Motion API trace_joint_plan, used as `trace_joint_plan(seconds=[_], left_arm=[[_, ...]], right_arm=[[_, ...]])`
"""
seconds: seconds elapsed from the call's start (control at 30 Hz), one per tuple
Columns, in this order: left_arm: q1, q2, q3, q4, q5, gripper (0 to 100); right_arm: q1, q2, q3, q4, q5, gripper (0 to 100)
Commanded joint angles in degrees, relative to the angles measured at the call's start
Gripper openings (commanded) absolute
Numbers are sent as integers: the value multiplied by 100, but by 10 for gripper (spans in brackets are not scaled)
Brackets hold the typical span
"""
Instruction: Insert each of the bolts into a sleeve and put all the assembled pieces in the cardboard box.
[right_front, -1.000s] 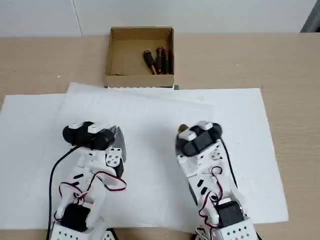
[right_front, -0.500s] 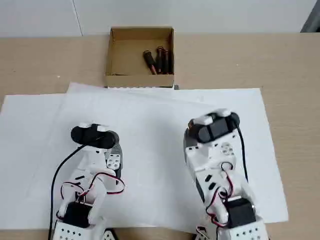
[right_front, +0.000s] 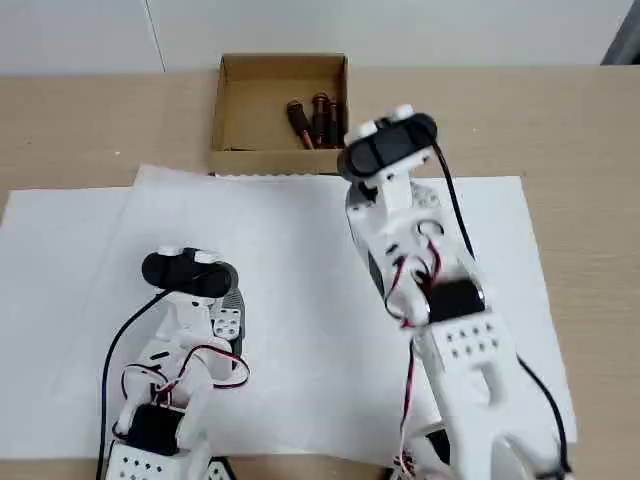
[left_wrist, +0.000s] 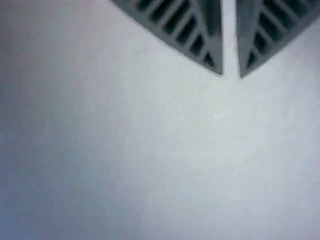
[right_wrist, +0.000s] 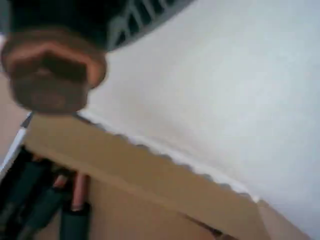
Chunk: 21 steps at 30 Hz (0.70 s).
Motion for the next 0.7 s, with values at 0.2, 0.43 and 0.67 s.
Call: trace_joint_plan(seconds=[0.2, 0.43, 0.67], left_arm=[[-18, -62, -22, 26, -26, 6], [-53, -62, -22, 9, 211, 6], [-44, -62, -22, 18, 387, 6]], right_arm=[[127, 1824, -1662, -1112, 1090, 4], [127, 3600, -3499, -1235, 1213, 4], [84, 5323, -5204, -1226, 1565, 4]])
